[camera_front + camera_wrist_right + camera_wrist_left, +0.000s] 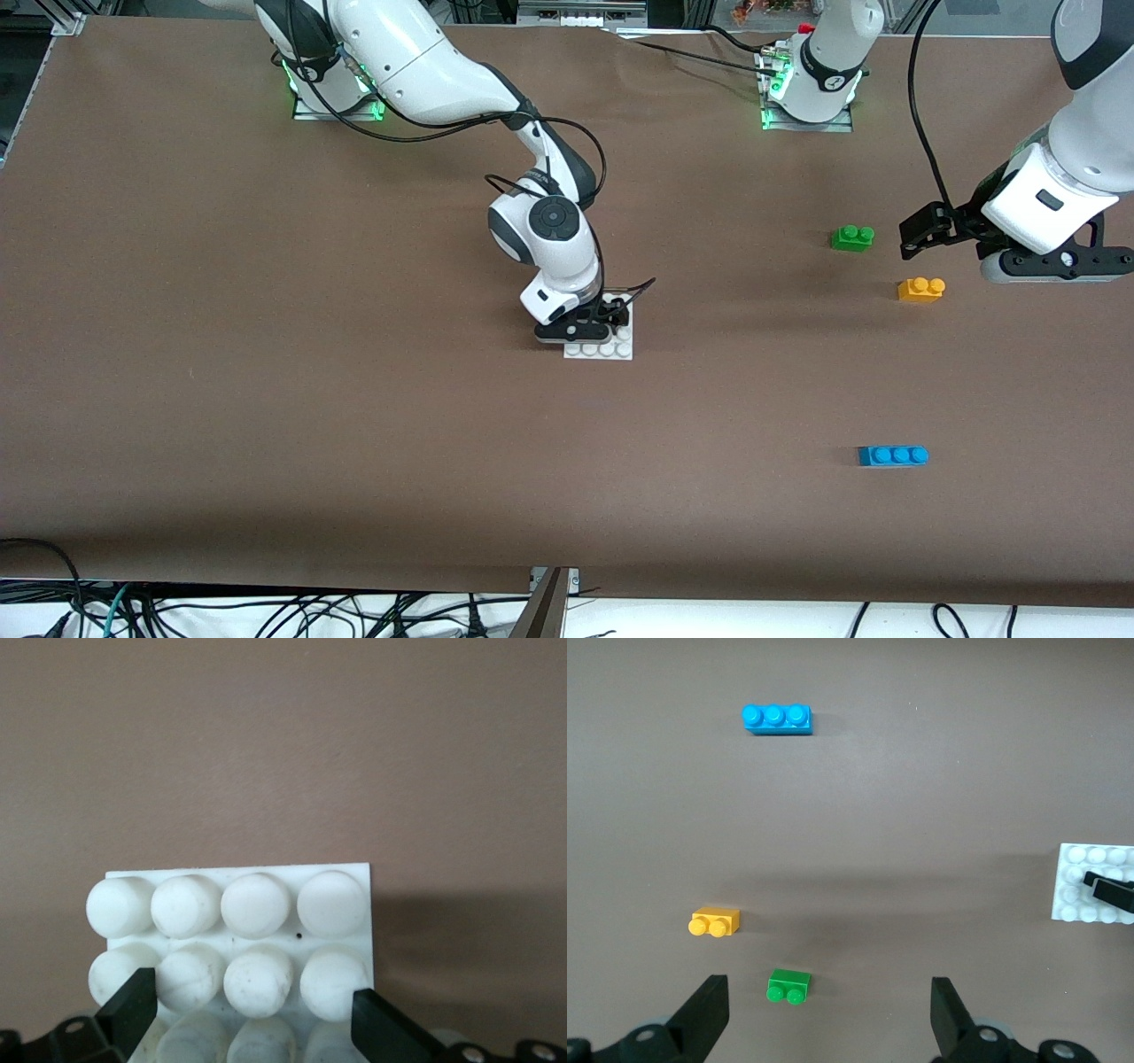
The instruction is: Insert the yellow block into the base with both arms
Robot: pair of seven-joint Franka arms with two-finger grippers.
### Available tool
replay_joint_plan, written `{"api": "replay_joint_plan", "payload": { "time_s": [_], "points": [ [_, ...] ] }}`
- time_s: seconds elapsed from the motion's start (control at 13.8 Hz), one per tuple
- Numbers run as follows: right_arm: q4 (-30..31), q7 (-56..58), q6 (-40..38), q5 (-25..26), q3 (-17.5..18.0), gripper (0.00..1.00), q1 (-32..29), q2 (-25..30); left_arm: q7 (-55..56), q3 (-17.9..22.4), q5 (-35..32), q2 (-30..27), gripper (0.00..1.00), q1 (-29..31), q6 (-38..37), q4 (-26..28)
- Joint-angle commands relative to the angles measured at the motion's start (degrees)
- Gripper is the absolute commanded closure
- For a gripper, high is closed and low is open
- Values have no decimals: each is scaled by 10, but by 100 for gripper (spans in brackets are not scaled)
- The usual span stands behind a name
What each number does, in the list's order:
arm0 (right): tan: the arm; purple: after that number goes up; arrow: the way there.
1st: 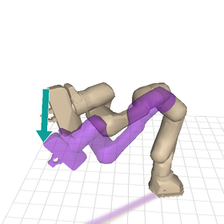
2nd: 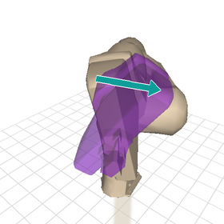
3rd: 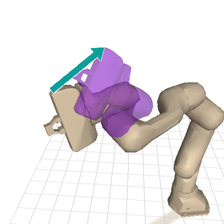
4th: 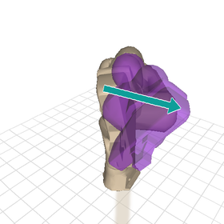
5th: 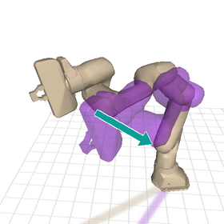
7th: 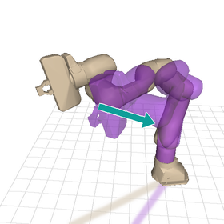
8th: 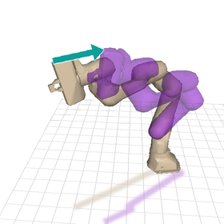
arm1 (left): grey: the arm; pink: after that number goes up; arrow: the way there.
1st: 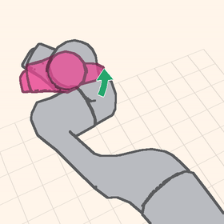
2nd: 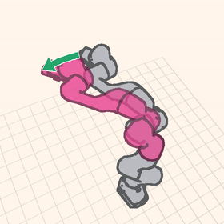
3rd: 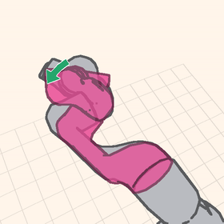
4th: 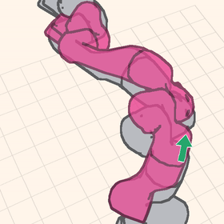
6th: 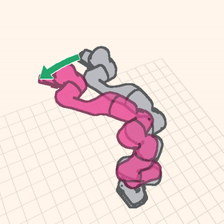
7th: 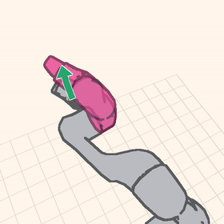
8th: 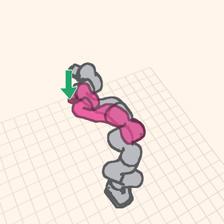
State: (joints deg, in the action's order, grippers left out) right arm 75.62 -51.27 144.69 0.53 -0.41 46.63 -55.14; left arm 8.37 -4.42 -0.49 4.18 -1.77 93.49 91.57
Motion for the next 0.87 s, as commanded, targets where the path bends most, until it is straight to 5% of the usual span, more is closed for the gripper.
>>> {"api": "replay_joint_plan", "payload": {
  "time_s": [0.0, 0.58, 0.8],
  "points": [
    [-45, -31, 11, -12, 3, 0, 22, -58, 5, -1, -10, 6, 0, 0, -5, -14],
    [-71, -26, 3, -7, -17, 0, 29, -53, -4, -1, -7, 7, 0, 0, -5, -13],
    [-104, -10, -54, -7, -31, 0, 27, -40, -5, -1, -7, 7, 0, 0, -6, -11]
  ]
}}
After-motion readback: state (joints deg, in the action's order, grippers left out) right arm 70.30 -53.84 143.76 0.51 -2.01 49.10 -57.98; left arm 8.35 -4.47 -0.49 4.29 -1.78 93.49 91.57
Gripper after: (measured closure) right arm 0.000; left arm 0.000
